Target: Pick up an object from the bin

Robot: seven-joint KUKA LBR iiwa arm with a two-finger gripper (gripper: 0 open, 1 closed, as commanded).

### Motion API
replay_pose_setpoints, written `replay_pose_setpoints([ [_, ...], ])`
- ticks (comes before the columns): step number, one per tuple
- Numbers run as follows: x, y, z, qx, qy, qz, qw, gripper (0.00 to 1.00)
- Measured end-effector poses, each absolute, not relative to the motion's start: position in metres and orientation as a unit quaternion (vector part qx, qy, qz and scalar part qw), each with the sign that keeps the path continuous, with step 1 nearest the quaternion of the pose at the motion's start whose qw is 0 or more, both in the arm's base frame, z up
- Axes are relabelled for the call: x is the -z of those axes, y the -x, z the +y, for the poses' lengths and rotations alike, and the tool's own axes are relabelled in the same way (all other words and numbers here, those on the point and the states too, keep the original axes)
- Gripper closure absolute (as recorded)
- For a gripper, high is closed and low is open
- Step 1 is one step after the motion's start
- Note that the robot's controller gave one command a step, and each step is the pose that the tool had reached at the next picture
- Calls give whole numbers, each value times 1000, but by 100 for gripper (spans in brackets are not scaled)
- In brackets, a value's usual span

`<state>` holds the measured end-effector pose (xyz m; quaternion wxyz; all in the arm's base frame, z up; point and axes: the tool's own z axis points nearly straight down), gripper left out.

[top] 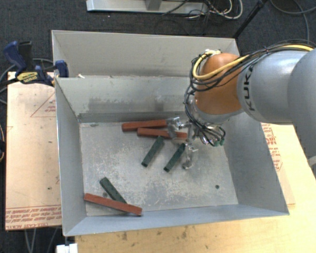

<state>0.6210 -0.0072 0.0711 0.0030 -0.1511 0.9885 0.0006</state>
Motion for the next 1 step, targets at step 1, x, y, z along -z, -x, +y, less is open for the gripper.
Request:
replay_pose_setpoints([
  [1, -74, -623, -8, 0, 151, 988, 5, 100],
])
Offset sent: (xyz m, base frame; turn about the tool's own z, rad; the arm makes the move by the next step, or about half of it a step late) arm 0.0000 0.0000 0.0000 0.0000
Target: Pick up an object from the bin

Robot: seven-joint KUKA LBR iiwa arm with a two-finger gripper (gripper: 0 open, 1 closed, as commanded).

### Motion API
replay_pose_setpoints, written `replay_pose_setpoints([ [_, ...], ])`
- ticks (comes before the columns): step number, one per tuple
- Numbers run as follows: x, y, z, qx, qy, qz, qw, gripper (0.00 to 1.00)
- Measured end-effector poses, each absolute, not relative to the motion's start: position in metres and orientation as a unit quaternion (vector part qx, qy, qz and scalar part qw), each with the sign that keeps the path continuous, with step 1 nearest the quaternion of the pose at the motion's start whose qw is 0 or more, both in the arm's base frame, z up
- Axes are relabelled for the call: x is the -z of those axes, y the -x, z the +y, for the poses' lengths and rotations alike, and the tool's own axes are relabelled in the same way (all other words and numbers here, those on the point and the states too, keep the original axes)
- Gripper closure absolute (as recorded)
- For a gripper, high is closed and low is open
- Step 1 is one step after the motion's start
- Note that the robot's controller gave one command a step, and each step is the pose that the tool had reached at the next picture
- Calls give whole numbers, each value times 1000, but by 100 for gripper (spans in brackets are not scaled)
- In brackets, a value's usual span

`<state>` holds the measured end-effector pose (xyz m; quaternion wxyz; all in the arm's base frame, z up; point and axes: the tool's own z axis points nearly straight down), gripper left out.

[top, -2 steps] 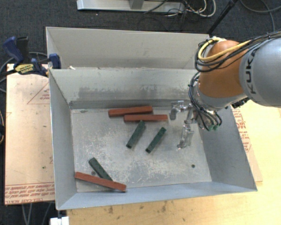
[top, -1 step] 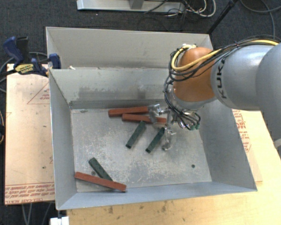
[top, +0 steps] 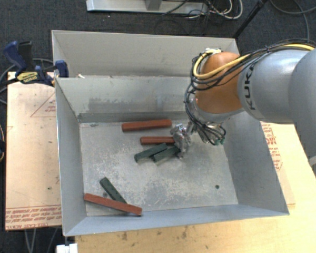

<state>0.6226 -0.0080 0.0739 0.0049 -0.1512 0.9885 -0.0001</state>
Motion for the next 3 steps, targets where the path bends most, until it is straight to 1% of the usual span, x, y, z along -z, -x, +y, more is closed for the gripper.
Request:
replay_pose_setpoints([
  [1, -90, -616, 47, -2, 113, 994, 2, 100],
  [2, -106, -592, 36, -1, 64, 998, 0, 100],
  [3, -135, -606, 77, -2, -136, 991, 2, 100],
])
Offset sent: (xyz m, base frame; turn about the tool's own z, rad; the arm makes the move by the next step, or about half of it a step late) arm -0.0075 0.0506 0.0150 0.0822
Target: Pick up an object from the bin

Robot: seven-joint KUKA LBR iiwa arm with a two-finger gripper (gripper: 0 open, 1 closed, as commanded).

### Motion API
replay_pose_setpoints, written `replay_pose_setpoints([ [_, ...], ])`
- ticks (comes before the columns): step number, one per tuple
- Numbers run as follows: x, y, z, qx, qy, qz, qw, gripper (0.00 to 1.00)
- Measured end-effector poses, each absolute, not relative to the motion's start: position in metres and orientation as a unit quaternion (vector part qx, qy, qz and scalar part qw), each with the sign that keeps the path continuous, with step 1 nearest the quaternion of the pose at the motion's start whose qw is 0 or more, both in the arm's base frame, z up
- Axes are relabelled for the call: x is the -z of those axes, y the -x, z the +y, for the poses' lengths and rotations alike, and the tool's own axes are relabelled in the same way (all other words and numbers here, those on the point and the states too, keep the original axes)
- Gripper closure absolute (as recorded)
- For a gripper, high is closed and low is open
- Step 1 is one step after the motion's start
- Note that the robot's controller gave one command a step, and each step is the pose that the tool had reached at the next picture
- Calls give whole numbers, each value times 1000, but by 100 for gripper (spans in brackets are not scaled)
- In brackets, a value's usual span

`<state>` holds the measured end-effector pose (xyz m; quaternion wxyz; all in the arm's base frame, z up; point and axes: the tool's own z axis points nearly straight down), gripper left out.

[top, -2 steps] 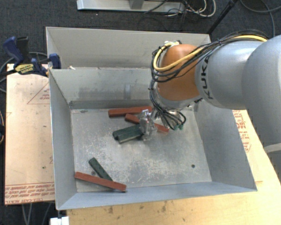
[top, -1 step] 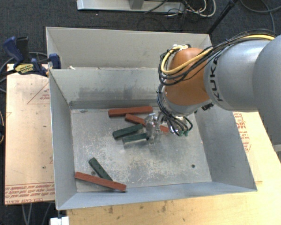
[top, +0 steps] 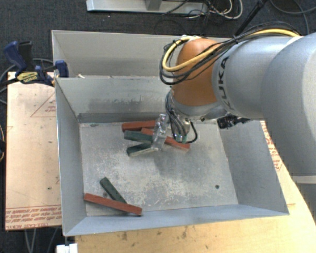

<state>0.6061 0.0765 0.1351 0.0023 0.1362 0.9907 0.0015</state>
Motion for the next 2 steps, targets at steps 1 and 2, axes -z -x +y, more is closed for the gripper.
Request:
replay_pose_setpoints([
  [1, -122, -585, 41, 1, -162, 987, -2, 100],
  [2, -215, -592, 34, -1, -164, 986, 6, 100],
])
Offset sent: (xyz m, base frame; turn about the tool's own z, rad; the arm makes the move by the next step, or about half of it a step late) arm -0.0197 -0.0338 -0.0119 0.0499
